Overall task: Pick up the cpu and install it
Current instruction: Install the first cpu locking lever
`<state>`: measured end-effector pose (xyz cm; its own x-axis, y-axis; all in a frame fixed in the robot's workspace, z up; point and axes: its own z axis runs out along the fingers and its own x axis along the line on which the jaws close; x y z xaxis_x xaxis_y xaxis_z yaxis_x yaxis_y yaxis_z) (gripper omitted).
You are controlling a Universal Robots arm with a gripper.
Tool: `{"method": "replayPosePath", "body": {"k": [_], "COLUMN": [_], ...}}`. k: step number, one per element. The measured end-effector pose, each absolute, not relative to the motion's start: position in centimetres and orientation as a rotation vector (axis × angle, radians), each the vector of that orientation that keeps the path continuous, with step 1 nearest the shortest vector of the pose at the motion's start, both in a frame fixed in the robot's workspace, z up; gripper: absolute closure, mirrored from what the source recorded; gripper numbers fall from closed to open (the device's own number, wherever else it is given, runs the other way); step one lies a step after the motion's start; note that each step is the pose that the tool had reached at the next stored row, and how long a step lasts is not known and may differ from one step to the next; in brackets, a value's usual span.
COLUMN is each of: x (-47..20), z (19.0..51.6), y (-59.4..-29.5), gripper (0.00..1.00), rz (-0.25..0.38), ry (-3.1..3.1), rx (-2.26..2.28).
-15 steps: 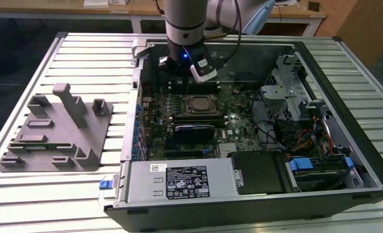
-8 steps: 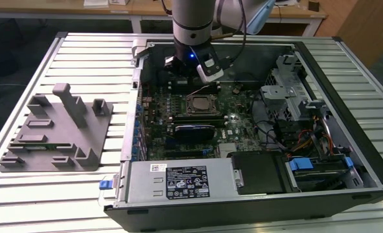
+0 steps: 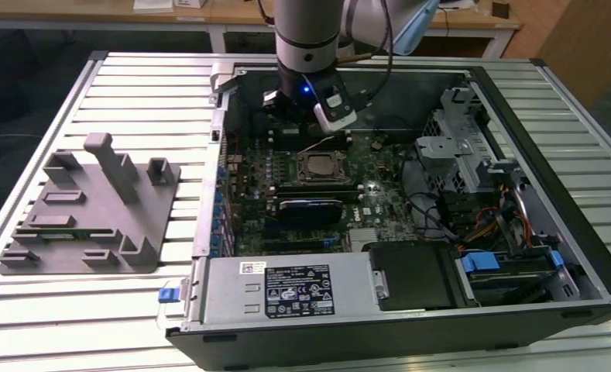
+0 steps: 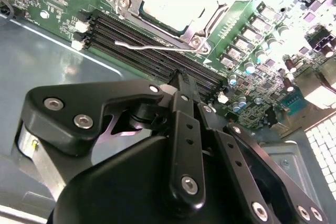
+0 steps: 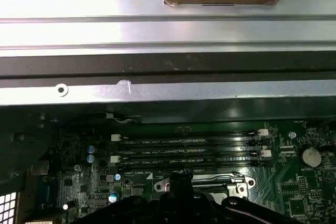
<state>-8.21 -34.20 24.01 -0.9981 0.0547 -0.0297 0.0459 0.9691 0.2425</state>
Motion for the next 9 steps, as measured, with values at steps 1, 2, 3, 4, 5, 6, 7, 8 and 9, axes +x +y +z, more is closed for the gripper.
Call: {"method": "replayPosePath", "body": {"k": [1, 2, 3, 4, 5, 6, 7, 8, 9], "x": [-8.21, -8.21, -8.21, -8.22, -8.21, -8.21, -8.21, -8.21, -8.21], "z": [23.96, 23.91, 23.87, 23.81, 23.75, 23.69, 23.61, 23.53, 23.46], "y": [-34.20, -34.20, -34.20, -34.20, -34.20, -34.20, -34.20, -34.20, -34.20], "gripper": [0.89, 0.89, 0.89, 0.89, 0.89, 0.89, 0.89, 0.89, 0.89], "rz": [0.376, 0.373, 0.370, 0.367, 0.364, 0.361, 0.359, 0.357, 0.355], "ry": [3.079, 3.077, 3.075, 3.072, 3.069, 3.066, 3.063, 3.059, 3.055], "rx": [0.080, 0.082, 0.084, 0.086, 0.089, 0.091, 0.094, 0.097, 0.100]}}
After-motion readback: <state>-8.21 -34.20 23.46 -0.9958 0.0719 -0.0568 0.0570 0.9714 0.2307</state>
